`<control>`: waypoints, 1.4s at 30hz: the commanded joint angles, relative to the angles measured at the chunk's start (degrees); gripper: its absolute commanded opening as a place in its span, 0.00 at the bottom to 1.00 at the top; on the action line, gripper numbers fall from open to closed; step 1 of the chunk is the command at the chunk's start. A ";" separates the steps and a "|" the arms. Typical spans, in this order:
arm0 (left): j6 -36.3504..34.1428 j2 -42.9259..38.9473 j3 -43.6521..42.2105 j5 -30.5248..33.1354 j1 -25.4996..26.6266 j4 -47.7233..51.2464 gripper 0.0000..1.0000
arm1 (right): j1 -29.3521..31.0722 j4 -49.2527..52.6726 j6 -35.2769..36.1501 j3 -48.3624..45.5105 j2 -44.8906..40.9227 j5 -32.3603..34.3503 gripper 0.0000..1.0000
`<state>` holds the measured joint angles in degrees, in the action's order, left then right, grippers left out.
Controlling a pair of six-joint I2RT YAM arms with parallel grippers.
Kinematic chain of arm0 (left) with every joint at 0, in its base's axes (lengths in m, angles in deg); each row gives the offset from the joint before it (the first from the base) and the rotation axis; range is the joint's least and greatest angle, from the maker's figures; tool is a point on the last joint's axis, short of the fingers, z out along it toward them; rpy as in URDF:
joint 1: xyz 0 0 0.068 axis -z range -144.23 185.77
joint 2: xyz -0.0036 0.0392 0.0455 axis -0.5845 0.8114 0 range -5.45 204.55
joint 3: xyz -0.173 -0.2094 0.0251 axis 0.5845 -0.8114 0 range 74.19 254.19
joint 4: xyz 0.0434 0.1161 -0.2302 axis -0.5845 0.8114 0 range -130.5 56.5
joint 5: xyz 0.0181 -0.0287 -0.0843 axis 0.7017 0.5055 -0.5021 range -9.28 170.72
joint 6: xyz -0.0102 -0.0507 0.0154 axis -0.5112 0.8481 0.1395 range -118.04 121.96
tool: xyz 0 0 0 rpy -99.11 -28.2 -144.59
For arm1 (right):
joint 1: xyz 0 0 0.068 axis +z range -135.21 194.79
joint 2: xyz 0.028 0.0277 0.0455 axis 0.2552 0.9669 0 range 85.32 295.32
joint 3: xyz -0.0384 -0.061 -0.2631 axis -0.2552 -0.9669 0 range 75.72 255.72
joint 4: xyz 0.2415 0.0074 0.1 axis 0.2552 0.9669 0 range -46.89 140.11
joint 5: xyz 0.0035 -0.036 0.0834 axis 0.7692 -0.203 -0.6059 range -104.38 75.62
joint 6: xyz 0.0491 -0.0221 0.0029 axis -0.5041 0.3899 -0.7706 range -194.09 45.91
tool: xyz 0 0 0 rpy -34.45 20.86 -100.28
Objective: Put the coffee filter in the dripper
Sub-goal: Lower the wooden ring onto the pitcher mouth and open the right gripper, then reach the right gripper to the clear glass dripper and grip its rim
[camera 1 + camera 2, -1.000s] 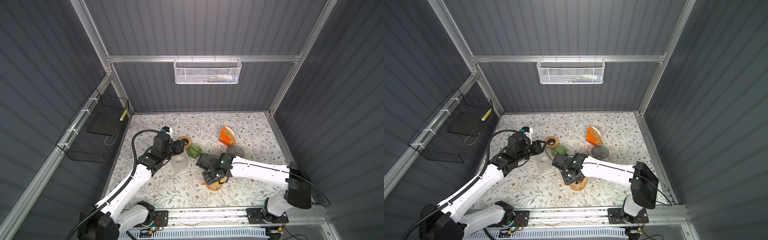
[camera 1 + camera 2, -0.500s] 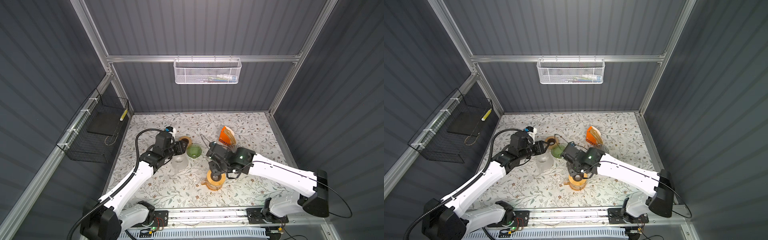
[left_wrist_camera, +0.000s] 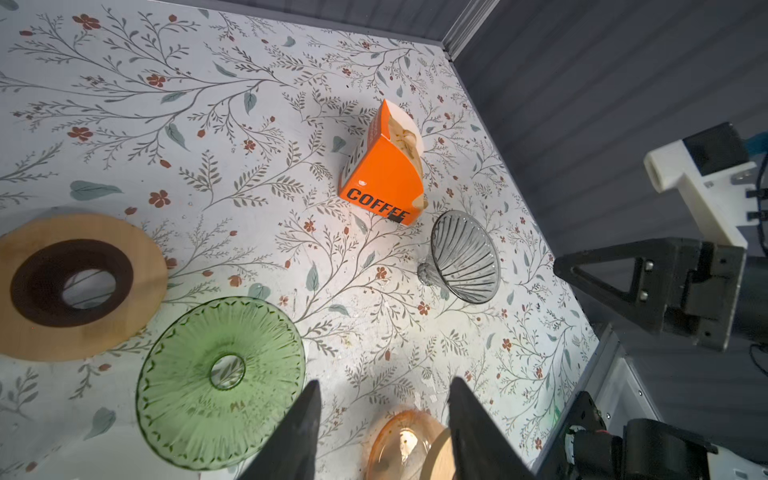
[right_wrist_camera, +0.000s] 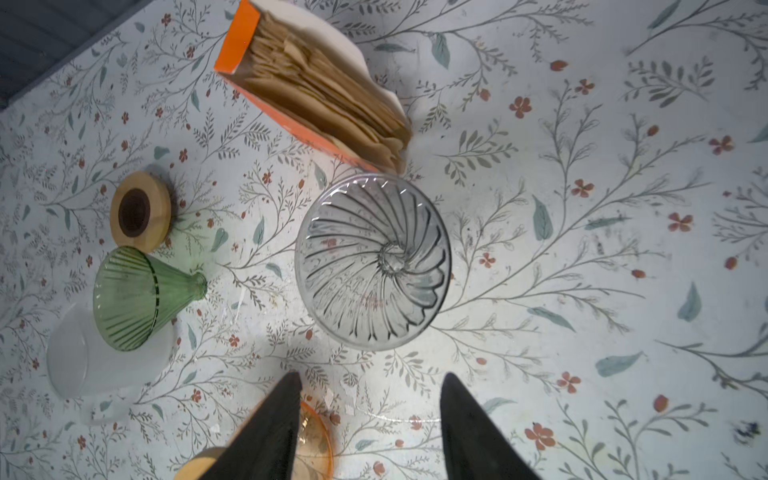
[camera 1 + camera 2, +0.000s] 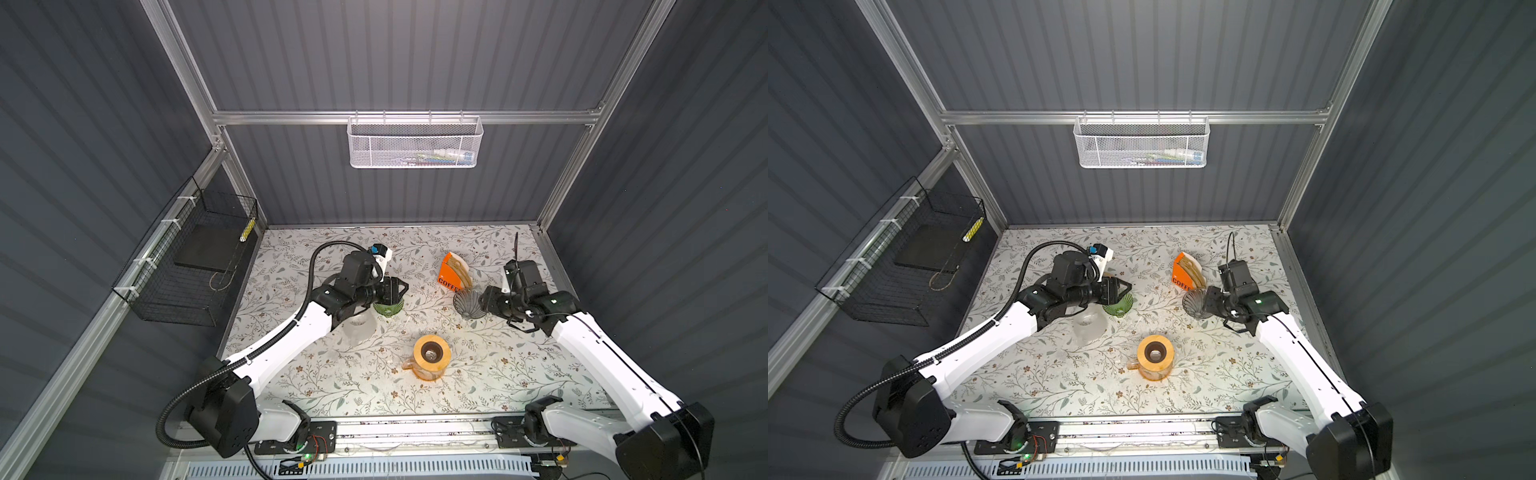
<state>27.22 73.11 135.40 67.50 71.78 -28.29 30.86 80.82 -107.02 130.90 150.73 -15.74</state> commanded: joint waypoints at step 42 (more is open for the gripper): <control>1.38 4.52 -0.42 -0.94 -0.41 -3.08 0.51 | -6.52 -17.94 1.11 -6.31 19.74 -6.04 0.29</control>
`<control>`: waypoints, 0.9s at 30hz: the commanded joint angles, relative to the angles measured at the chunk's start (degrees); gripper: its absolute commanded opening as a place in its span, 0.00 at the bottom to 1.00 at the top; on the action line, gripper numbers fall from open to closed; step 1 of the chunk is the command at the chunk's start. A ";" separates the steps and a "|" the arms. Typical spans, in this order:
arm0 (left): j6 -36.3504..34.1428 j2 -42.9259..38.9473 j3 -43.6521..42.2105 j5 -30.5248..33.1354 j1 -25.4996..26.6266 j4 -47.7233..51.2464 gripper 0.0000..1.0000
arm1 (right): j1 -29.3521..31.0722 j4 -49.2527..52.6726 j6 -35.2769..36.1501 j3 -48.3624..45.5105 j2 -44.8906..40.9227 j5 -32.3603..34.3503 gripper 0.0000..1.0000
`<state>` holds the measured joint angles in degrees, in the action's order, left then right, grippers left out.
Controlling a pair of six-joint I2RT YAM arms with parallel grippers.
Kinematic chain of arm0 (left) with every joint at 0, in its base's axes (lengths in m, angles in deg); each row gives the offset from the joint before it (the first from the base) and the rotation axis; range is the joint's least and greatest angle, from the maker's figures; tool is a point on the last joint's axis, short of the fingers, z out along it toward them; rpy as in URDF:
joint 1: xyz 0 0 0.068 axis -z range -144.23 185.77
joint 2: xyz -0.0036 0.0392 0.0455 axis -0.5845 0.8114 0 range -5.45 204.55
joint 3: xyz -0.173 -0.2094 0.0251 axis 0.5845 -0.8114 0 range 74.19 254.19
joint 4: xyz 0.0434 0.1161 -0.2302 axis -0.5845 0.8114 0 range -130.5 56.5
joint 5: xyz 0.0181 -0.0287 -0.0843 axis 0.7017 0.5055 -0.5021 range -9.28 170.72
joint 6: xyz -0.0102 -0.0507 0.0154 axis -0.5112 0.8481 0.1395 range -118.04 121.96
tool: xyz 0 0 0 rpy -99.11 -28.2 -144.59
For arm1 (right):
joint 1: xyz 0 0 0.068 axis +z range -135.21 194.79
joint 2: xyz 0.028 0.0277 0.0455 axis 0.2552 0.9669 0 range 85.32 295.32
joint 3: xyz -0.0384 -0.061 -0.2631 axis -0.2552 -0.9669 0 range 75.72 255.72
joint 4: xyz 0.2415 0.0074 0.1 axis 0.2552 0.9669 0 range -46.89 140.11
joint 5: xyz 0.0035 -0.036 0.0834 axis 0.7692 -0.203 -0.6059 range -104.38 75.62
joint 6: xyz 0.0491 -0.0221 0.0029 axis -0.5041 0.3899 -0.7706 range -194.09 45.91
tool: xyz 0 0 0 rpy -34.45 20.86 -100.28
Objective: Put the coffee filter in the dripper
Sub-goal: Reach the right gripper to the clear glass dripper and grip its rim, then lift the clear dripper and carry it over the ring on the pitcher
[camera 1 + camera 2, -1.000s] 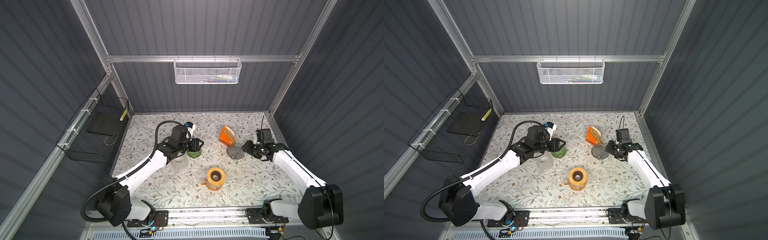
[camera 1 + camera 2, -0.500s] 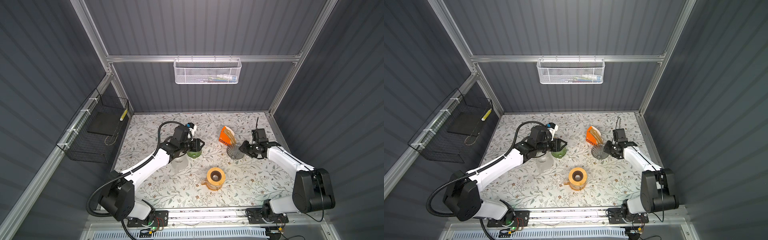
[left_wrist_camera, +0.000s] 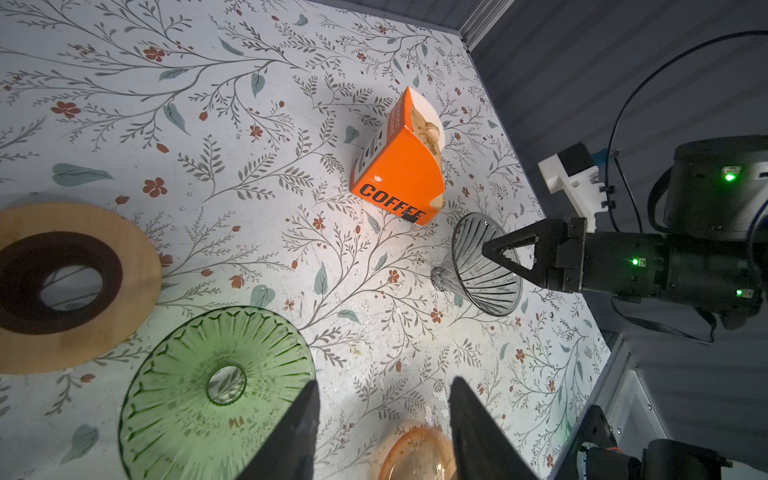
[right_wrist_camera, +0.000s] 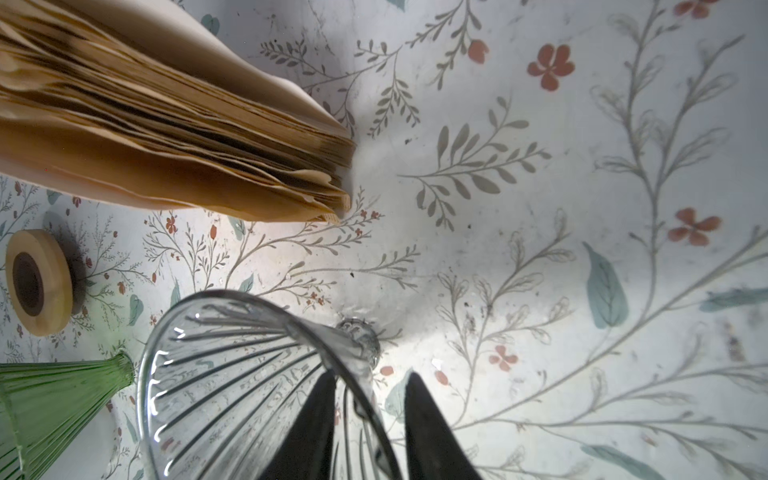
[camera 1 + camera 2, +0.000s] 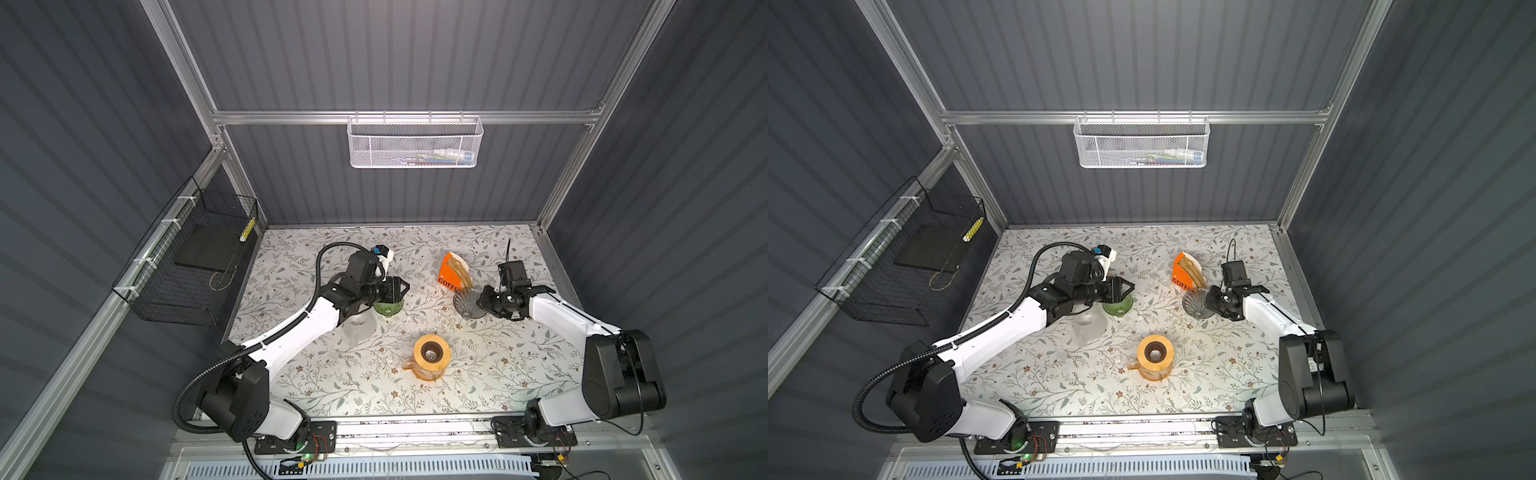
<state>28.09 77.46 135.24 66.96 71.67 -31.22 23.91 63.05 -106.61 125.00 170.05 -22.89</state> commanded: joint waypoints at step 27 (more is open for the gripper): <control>0.03 -3.43 -0.22 4.77 -0.31 6.06 0.49 | 3.24 16.07 3.68 3.00 -17.53 -0.86 0.00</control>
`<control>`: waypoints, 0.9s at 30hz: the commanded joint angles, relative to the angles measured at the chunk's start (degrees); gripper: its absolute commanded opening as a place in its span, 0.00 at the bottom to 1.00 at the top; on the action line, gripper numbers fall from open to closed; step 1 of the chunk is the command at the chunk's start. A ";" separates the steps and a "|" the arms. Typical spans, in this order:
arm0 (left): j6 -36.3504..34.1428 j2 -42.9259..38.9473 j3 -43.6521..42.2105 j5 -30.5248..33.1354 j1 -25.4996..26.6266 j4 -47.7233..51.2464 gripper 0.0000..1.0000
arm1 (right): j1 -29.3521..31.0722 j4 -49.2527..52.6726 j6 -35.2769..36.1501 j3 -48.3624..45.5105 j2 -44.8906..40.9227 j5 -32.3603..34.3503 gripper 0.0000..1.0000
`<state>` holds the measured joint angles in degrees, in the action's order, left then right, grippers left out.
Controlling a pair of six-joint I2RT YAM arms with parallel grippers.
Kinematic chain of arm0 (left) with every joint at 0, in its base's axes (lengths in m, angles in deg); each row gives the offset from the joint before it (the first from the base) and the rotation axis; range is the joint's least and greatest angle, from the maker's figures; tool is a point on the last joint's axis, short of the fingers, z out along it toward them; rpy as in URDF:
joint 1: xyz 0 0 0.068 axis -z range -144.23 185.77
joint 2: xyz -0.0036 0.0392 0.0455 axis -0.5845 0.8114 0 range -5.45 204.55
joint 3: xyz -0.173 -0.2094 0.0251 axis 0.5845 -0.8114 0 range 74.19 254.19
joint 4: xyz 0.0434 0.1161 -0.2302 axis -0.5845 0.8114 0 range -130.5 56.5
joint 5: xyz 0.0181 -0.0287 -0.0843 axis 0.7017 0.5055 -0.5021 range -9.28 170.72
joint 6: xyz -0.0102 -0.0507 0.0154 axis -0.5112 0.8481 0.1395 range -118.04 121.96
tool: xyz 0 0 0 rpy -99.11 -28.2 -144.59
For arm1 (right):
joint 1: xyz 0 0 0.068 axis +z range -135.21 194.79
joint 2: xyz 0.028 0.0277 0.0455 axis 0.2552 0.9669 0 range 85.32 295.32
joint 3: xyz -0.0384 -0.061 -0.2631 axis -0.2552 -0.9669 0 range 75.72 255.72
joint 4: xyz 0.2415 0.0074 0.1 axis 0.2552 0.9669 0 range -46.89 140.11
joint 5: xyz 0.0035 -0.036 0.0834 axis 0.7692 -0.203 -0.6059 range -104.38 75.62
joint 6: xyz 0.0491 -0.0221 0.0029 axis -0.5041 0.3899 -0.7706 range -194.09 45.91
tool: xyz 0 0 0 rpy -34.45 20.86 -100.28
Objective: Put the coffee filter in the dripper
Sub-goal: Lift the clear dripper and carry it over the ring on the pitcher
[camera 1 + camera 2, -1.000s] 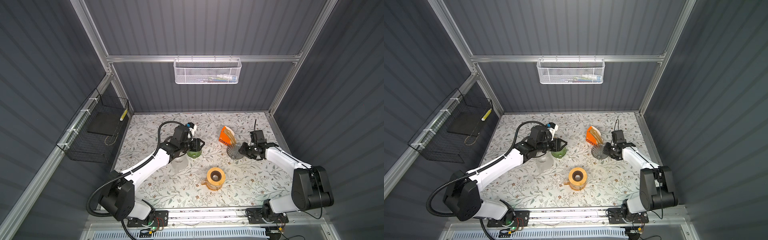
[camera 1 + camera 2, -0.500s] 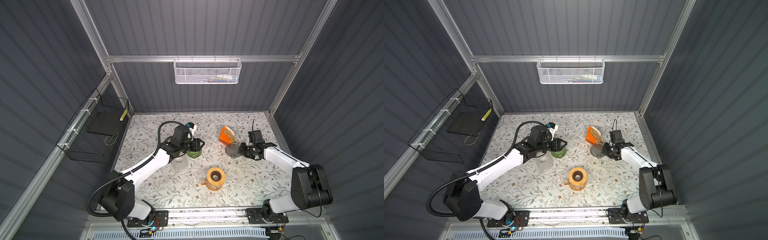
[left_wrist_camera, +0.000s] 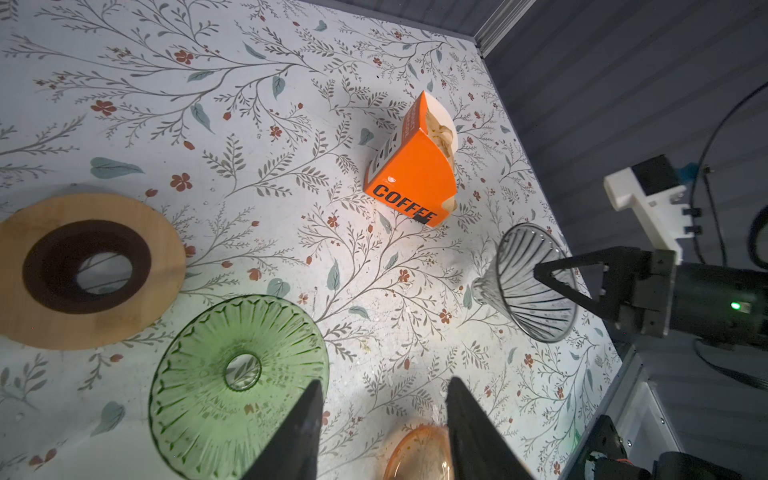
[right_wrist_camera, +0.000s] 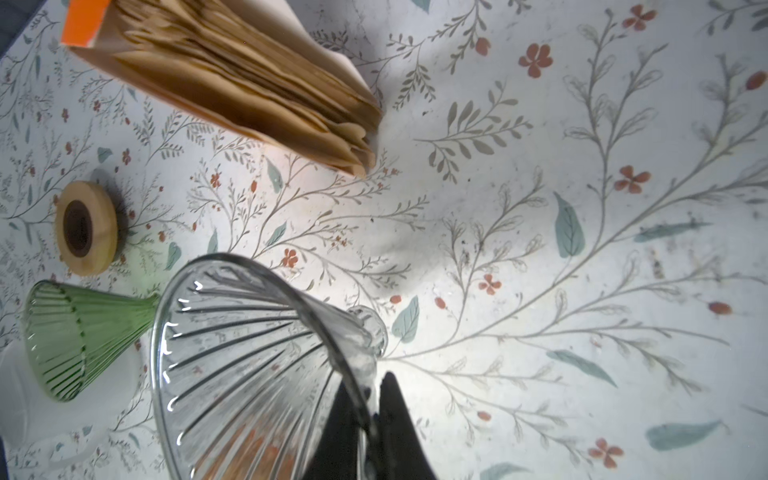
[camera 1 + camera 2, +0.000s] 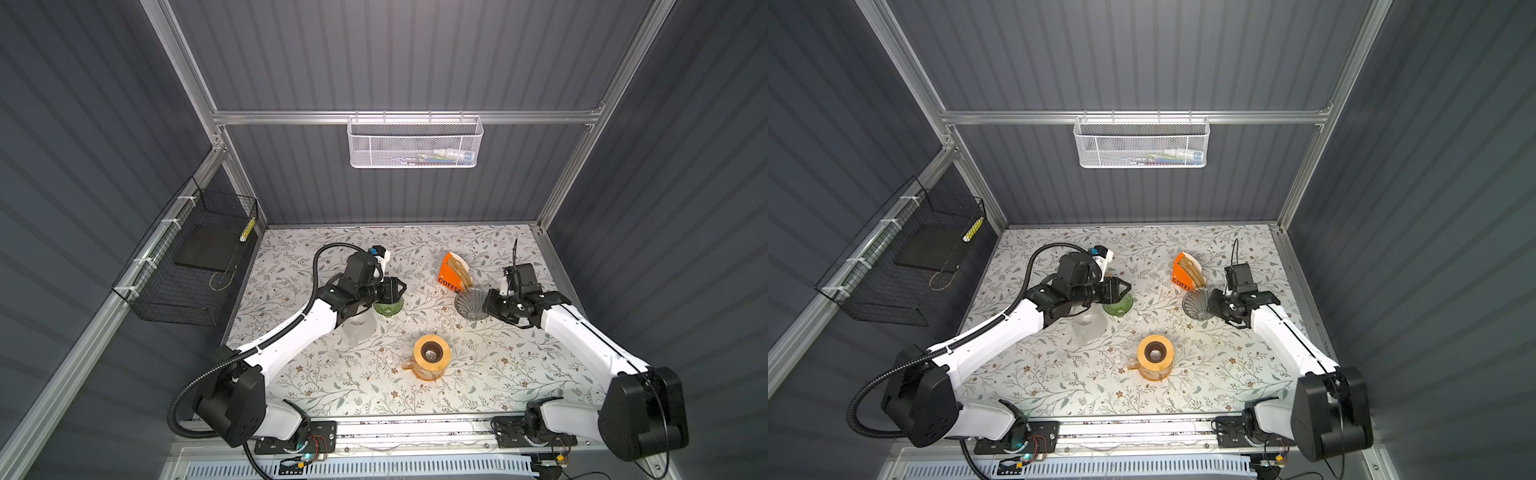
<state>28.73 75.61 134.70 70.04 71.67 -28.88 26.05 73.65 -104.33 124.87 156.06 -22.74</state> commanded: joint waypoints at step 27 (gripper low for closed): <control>-2.24 -9.88 0.74 4.47 -0.30 12.41 0.49 | 25.58 21.80 1.43 21.96 -8.65 -0.50 0.00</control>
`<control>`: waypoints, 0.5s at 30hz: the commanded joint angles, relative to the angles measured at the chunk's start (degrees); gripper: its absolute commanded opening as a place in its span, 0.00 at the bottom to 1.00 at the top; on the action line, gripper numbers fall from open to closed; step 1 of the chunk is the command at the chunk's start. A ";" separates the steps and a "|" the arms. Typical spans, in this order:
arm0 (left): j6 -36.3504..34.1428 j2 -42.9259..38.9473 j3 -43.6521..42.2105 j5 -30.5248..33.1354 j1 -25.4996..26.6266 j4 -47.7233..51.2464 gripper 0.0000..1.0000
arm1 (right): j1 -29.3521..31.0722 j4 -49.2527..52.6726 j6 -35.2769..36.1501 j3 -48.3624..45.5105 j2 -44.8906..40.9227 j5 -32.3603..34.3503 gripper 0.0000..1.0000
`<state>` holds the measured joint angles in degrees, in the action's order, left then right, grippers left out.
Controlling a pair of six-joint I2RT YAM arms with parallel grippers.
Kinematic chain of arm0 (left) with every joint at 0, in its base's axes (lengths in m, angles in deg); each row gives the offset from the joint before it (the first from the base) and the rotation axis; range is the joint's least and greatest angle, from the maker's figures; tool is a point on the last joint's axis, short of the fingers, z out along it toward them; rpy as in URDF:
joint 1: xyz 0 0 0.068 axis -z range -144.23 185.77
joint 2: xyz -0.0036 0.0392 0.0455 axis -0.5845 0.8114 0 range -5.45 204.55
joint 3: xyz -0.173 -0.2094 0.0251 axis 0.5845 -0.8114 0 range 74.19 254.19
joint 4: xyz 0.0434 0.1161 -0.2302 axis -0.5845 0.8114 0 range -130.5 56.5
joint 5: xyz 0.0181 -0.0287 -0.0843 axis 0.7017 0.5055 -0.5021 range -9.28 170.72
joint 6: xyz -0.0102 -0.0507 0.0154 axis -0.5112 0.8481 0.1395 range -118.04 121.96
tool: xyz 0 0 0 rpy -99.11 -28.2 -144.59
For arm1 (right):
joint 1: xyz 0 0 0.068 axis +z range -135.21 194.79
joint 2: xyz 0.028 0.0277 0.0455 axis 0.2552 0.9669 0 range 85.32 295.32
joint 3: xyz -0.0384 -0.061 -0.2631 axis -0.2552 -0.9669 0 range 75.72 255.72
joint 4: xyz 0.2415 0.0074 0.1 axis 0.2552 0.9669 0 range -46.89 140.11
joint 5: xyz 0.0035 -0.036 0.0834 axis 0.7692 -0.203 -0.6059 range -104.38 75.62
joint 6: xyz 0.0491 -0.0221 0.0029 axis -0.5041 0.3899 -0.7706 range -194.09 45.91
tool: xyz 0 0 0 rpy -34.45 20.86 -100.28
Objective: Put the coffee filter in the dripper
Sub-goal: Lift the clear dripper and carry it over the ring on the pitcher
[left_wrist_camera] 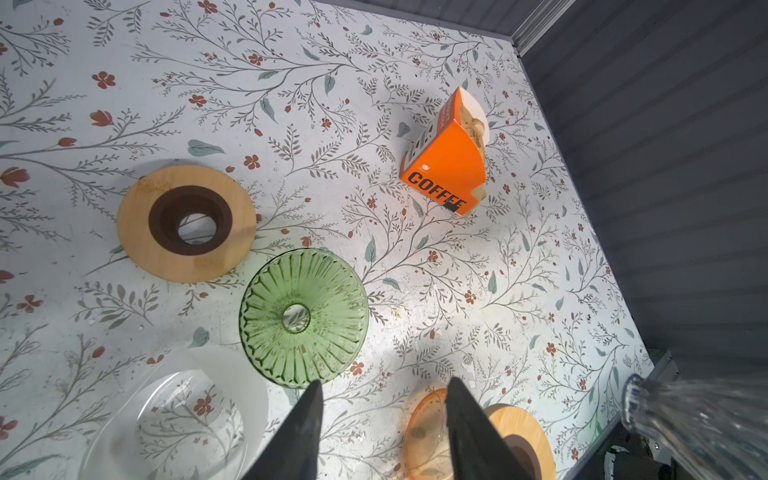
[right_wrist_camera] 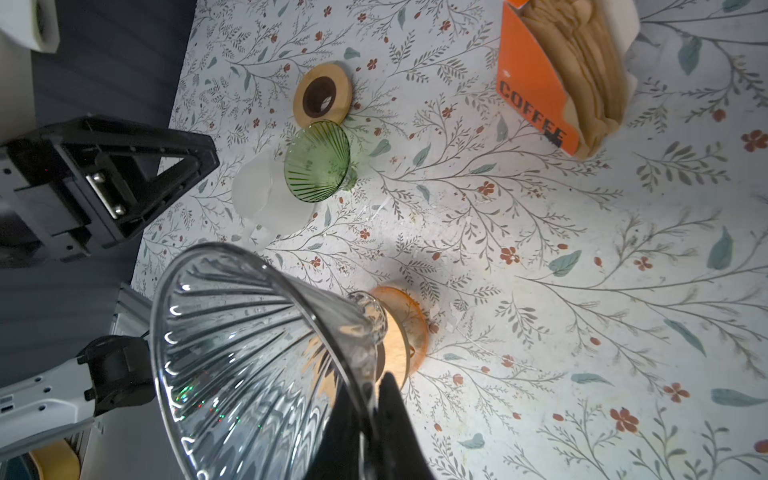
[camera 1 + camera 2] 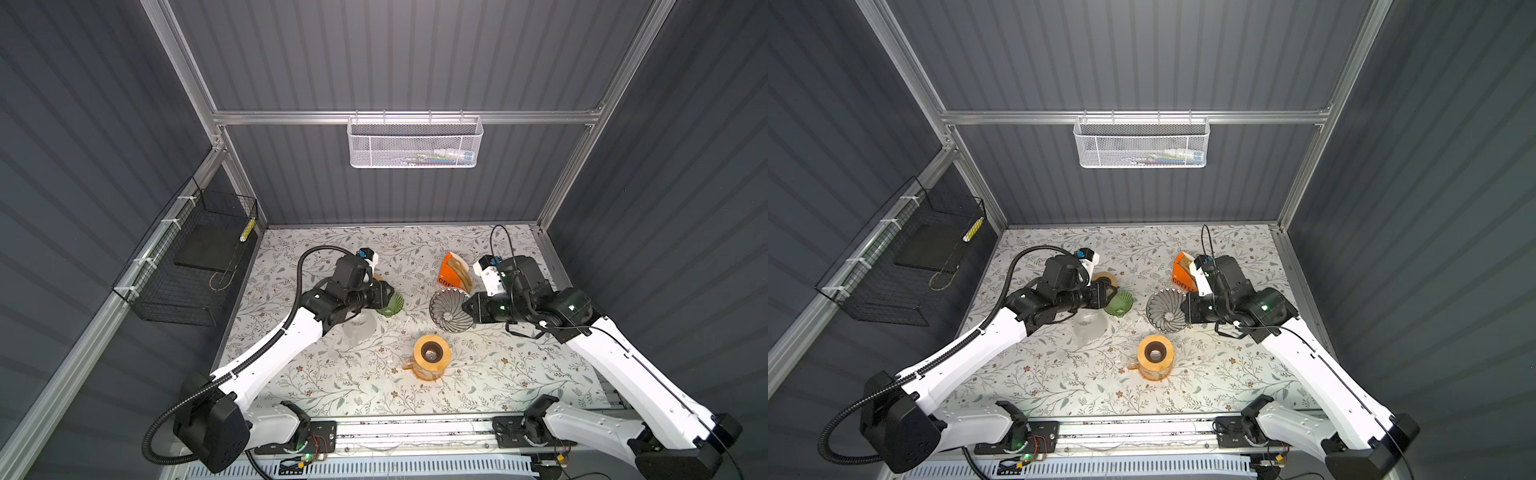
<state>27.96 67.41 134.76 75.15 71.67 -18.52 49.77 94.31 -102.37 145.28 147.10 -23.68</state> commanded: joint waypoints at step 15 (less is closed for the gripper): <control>-2.41 -4.49 -3.08 -11.54 1.34 0.96 0.46 | 10.45 -2.84 -3.80 -4.74 1.34 1.04 0.00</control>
<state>26.45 64.74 132.88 67.07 72.28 -17.36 59.80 93.59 -104.64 142.31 148.50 -23.13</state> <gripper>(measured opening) 0.467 0.092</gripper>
